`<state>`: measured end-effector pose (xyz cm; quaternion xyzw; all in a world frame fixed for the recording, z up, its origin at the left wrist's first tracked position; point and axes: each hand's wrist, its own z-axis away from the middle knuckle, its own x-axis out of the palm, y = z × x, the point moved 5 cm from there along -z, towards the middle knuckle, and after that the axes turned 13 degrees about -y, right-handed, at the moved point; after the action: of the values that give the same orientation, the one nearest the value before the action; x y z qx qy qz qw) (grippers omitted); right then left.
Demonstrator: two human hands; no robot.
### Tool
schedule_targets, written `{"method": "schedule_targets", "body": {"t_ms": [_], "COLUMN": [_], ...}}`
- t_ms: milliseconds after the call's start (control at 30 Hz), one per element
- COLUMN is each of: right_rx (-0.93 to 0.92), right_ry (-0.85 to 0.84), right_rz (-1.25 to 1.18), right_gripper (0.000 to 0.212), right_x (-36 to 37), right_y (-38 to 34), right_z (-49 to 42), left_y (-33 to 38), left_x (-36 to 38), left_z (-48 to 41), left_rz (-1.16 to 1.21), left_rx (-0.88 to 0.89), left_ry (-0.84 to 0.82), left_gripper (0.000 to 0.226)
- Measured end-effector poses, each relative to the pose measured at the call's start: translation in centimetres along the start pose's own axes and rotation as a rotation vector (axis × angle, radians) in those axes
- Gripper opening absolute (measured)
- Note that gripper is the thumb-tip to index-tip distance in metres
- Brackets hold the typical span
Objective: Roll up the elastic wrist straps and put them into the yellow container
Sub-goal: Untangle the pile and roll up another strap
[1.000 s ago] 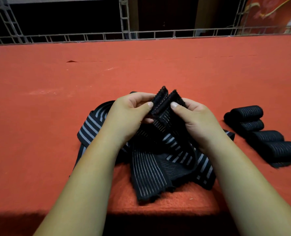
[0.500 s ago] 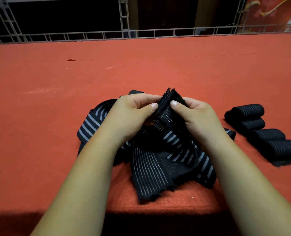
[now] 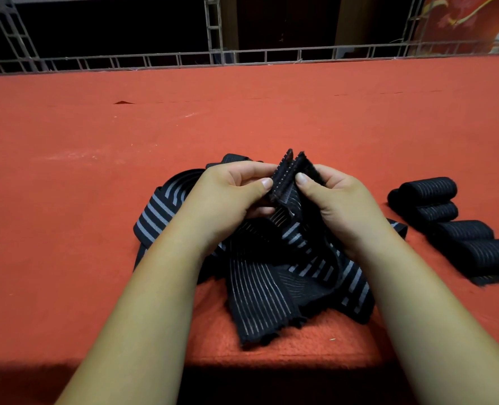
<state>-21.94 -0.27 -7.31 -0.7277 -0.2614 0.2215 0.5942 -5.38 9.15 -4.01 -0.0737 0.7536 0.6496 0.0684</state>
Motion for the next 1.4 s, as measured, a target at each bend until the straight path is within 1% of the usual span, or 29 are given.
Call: {"method": "schedule_targets", "body": {"t_ms": [267,400,500,567,667,700,833,933,1033,1133,1233,1300,1400], "right_rx": [0.007,0.010,0.003,-0.018,-0.071,-0.083,-0.080,-0.138,-0.202,-0.283,-0.350,-0.382,-0.431], "right_ry": [0.033,0.053,0.074,0.066,0.020,0.012,0.022,0.071,0.097,0.117,0.123,0.107,0.094], "right_rz": [0.139,0.168,0.177,0.129,0.075,0.089,0.137,0.161,0.175,0.223,0.284,0.287,0.249], "right_gripper": [0.014,0.012,0.009,0.014,0.035,0.036,0.015,0.008,0.007,0.010,0.010,0.010,0.016], "right_x": [0.1,0.1,0.0,0.3,1.0,1.1,1.8,2.6,3.5,4.2,5.2,6.0,7.0], "right_y": [-0.5,-0.8,-0.8,-1.0,-1.9,-2.4,-5.9,-9.5,-14.0,-18.5,-22.5,-25.1,-28.3], "right_z": [0.2,0.2,0.3,0.4,0.6,0.8,1.9,2.2,2.9,3.9,5.1,6.0,7.2], "left_y": [0.4,0.9,1.1,1.3,1.8,2.2,5.4,8.1,12.0,16.4,20.6,23.1,26.4], "left_x": [0.4,0.7,0.8,0.8,0.7,0.7,0.4,-0.4,-1.3,-2.2,-2.6,-2.7,-2.8], "left_z": [0.3,0.3,0.3,0.3,0.4,0.6,2.0,2.3,3.3,4.9,6.6,7.6,9.0], "left_rz": [-0.010,-0.013,-0.115,-0.194,-0.251,-0.258,-0.247,-0.199,-0.110,-0.135,-0.158,-0.163,-0.181], "left_rx": [-0.004,-0.008,0.009,0.030,0.062,0.071,0.127,0.176,0.217,0.276,0.335,0.366,0.411], "left_ry": [-0.011,-0.010,0.000,0.039,0.100,0.116,0.184,0.234,0.318,0.385,0.382,0.373,0.376], "left_gripper": [0.027,0.020,0.028,0.031,0.032,0.033,0.036,0.034,0.020,0.010,0.003,0.002,0.006]}}
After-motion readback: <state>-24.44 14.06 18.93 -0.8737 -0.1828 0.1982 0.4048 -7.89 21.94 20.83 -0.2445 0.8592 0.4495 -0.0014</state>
